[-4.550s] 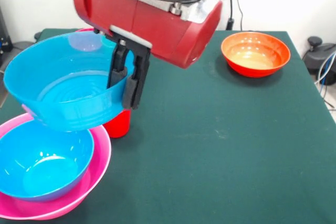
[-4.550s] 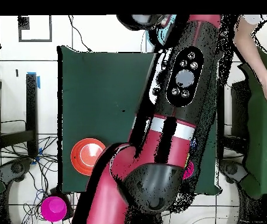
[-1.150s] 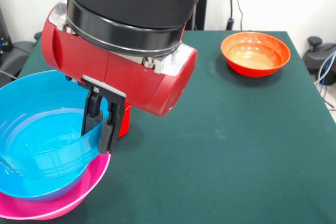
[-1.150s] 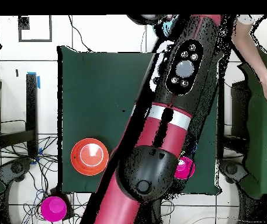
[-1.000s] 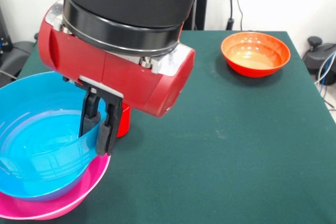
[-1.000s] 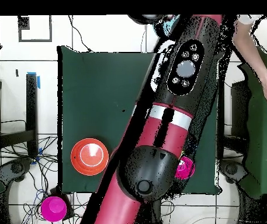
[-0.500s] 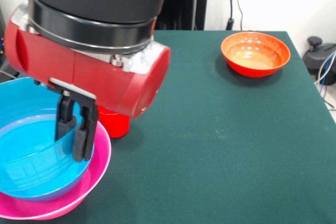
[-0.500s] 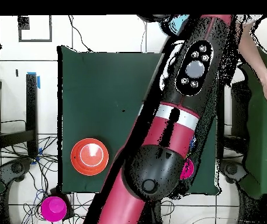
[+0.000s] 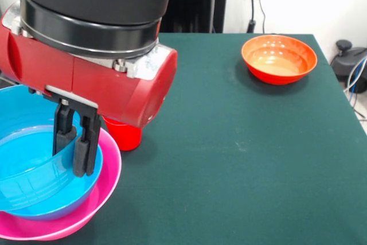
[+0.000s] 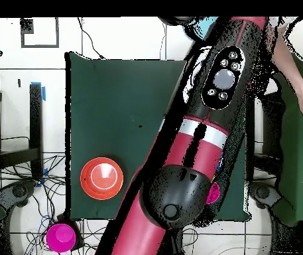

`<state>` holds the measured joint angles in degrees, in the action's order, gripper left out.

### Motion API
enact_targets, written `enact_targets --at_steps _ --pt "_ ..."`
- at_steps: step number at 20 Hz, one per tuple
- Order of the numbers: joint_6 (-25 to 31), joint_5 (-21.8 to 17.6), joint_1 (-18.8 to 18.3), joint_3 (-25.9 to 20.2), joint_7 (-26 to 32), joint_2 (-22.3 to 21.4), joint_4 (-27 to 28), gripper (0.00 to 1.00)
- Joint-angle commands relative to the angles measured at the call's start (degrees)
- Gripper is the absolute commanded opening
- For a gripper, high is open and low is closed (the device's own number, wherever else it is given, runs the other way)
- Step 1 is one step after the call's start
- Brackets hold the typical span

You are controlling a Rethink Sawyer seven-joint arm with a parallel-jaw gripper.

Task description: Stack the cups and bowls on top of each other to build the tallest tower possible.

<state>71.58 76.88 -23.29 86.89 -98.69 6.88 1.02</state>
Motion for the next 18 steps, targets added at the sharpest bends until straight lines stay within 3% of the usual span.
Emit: enact_targets --at_steps 1,18 --pt "-0.13 -0.89 0.08 2.42 17.03 0.89 0.24 0.0" --pt "2.03 -0.92 0.42 3.37 14.82 1.23 -0.22 0.0"
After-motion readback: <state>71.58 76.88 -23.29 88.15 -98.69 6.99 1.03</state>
